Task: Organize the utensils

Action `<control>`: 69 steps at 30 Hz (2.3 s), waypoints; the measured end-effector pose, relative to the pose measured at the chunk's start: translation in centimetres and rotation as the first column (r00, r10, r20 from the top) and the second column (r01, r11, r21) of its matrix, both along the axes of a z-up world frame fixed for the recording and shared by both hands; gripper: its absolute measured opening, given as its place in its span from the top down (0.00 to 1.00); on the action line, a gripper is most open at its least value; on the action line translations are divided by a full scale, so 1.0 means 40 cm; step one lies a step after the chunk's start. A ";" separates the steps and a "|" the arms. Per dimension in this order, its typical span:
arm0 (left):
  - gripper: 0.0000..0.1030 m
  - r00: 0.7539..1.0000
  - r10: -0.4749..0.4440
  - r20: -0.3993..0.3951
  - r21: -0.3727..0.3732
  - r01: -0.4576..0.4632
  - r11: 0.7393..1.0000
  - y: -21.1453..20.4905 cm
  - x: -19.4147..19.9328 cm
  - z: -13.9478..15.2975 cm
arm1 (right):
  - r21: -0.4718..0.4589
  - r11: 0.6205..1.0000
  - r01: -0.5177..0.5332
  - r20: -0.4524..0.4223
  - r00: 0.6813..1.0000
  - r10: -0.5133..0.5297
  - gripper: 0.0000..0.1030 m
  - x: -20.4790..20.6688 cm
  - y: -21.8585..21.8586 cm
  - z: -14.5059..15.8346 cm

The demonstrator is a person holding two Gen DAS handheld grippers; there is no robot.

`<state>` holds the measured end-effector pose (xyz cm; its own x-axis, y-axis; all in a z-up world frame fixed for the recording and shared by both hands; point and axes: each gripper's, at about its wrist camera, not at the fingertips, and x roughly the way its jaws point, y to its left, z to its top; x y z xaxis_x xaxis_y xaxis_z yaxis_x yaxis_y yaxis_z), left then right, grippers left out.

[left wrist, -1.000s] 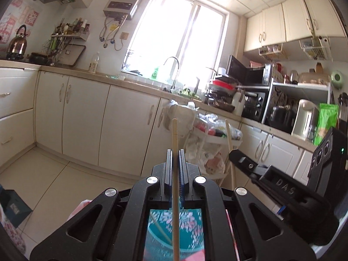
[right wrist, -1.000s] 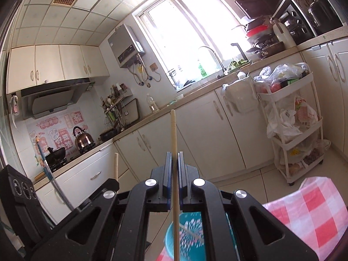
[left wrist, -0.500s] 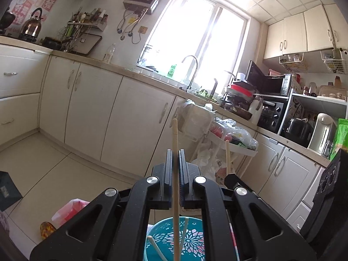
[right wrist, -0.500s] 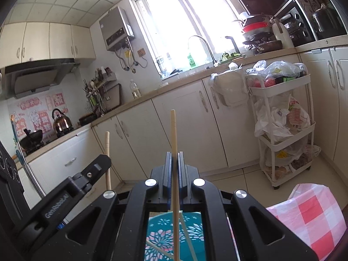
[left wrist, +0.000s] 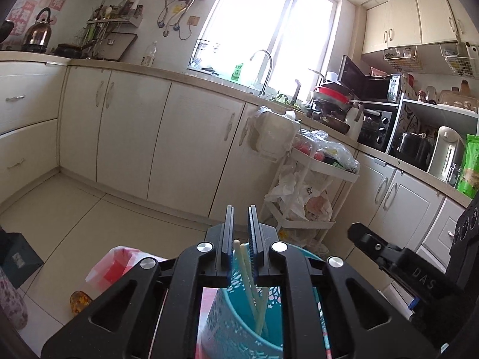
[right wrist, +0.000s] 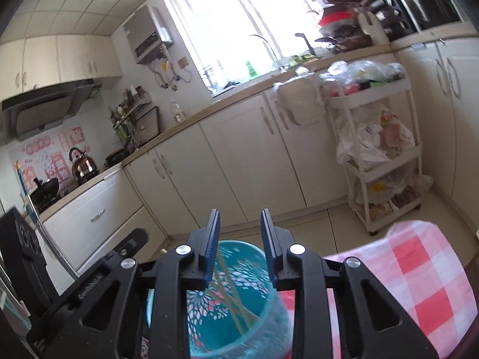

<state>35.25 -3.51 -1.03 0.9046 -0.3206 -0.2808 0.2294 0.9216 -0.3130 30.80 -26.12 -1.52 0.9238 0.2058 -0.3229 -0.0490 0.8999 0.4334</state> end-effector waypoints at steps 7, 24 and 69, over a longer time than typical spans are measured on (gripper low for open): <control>0.61 0.997 -0.004 -0.078 0.057 0.008 0.998 0.034 -0.143 -0.036 | -0.043 0.999 -0.017 -0.081 0.997 0.014 0.62 -0.165 -0.022 -0.031; 0.39 0.907 0.018 -0.421 0.229 0.087 0.970 0.057 -0.386 -0.230 | -0.200 0.942 -0.270 -0.503 0.853 0.138 0.74 -0.364 0.101 -0.296; 0.32 0.837 0.063 -0.544 0.427 0.211 0.879 -0.120 -0.313 -0.356 | -0.295 0.896 -0.333 -0.565 0.817 0.117 0.72 -0.391 0.134 -0.330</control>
<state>22.74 -8.33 -15.27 0.5477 -0.0922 -0.8316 0.2282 0.9727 0.0425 15.18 -20.75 -14.72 0.5339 0.1542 -0.8314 -0.1352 0.9861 0.0961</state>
